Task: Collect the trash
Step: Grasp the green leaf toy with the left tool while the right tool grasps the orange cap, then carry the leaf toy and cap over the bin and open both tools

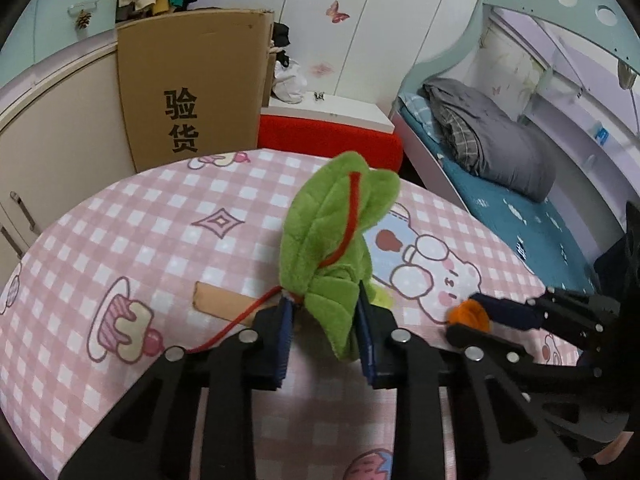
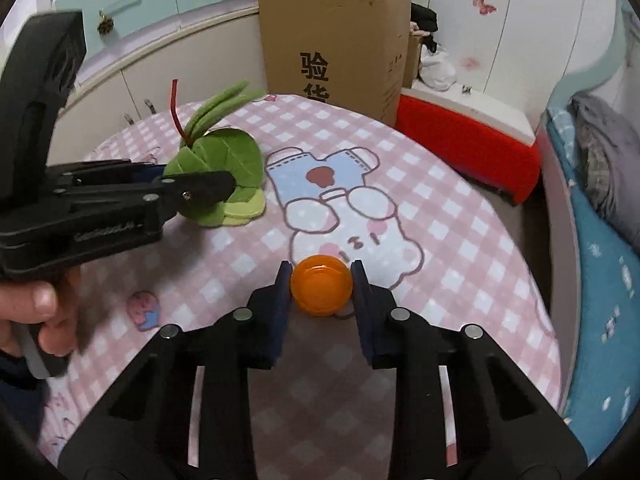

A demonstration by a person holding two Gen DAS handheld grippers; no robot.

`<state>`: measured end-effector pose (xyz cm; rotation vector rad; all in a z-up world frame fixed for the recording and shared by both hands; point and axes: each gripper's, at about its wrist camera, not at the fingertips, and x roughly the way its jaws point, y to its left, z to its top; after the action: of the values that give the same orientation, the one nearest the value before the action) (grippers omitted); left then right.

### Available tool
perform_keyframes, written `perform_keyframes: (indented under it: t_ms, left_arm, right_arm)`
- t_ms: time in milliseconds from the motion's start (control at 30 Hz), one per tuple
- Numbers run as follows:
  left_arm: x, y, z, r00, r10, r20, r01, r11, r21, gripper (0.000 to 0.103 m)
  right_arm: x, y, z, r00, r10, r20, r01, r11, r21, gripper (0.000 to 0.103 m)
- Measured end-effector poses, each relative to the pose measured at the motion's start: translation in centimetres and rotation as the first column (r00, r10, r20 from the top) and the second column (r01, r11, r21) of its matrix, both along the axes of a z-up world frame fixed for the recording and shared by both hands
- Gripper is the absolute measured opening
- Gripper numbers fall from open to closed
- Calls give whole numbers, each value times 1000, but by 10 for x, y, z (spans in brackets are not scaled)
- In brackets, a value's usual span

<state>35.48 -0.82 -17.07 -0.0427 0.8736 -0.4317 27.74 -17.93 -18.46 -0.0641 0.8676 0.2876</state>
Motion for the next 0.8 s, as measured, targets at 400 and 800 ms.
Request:
perform_keyframes:
  t_ms: [400,800]
  left_arm:
    - [-53,-2,31,998,0,62,1,1000,-12,25]
    - [-193,-35,71,984,0,176,3,1000,-16,25]
  right_arm:
    - [-73,-59,36,996,-57,61,46,985,167,29]
    - [-147,-114,47,989,-78,128,36,954,297,29]
